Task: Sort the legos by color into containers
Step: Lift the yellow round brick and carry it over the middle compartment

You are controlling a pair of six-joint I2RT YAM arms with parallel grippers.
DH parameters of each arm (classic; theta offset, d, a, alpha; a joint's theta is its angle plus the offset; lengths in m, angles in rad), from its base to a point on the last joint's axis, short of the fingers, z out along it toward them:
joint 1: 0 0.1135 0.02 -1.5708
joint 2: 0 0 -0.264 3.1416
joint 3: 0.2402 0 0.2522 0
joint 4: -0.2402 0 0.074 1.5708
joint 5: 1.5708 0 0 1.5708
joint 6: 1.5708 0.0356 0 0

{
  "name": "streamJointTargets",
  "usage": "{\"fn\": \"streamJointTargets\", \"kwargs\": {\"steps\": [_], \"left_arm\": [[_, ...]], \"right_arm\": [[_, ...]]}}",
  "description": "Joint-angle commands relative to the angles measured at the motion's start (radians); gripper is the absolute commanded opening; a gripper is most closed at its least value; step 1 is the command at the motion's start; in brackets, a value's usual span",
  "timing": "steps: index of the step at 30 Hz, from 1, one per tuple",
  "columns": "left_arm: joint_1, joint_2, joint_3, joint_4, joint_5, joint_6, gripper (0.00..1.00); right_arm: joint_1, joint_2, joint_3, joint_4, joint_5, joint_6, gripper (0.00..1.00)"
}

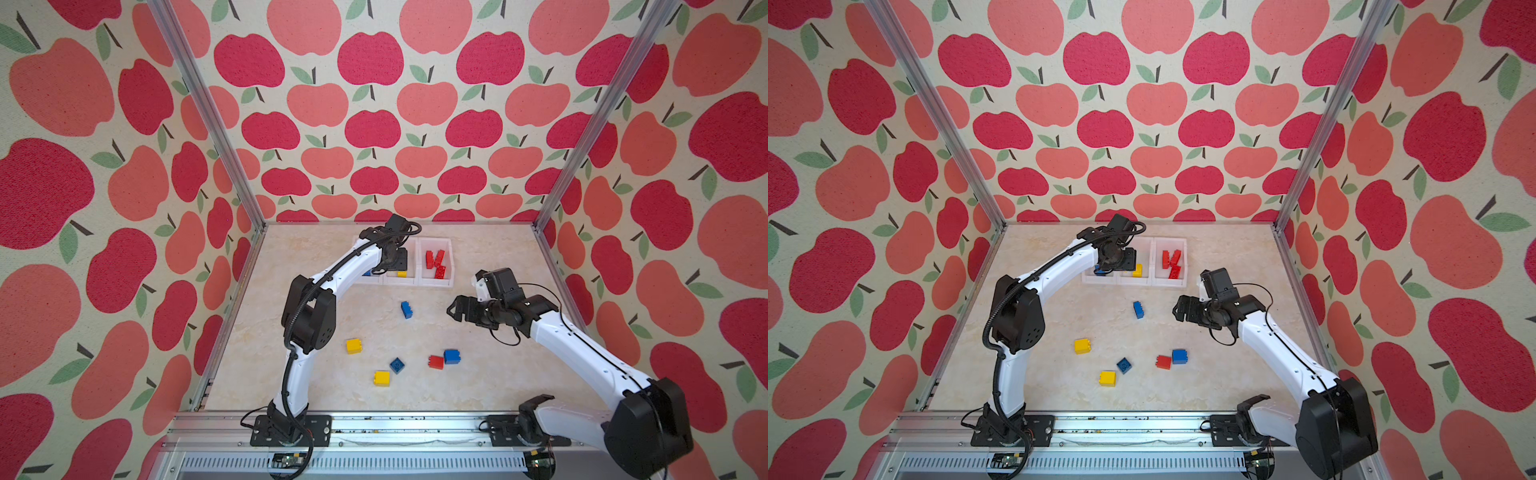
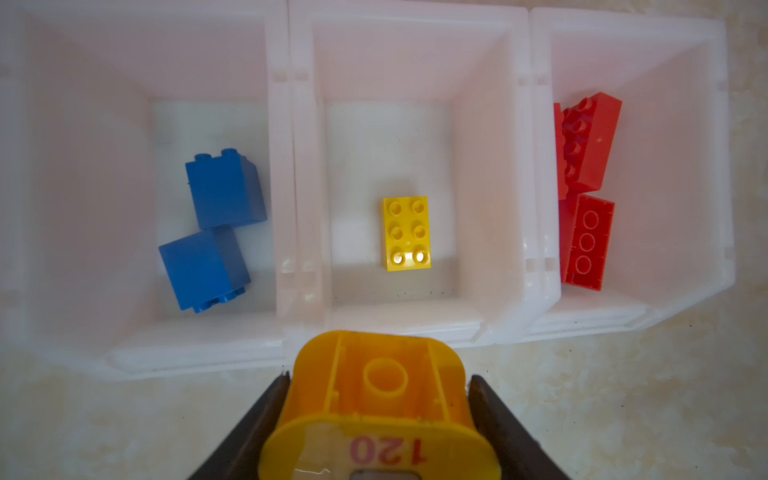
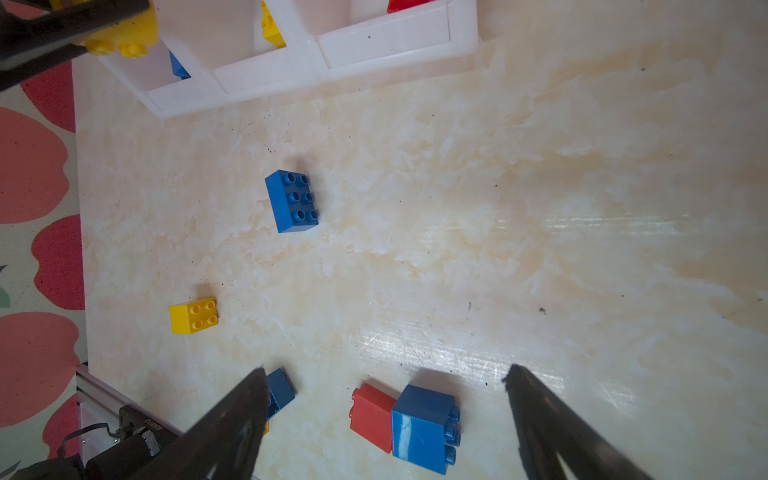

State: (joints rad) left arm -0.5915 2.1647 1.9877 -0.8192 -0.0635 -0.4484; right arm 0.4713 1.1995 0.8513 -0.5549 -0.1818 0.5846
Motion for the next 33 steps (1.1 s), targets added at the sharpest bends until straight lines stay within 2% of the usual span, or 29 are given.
{"fn": "streamJointTargets", "kwargs": {"steps": [1,13,18,22,25,33], "left_arm": [[0.005,0.082,0.11,-0.008,-0.007,0.048,0.58],[0.039,0.388,0.494,-0.07,0.0,0.083,0.58],[0.058,0.411,0.5,-0.038,0.01,0.086,0.6],[0.062,0.41,0.501,-0.033,0.017,0.088,0.75],[0.06,0.404,0.498,-0.027,0.022,0.092,0.81],[0.05,0.364,0.465,-0.011,0.02,0.093,0.86]], "right_arm": [[0.006,-0.015,-0.012,-0.025,0.006,0.015,0.92],[0.005,-0.021,-0.01,-0.036,0.007,0.017,0.92],[0.004,-0.016,-0.014,-0.035,0.005,0.016,0.92],[0.004,-0.006,-0.009,-0.031,0.003,0.018,0.92],[0.004,0.001,-0.005,-0.027,-0.001,0.018,0.92],[0.004,0.0,0.002,-0.032,0.001,0.02,0.92]]}}
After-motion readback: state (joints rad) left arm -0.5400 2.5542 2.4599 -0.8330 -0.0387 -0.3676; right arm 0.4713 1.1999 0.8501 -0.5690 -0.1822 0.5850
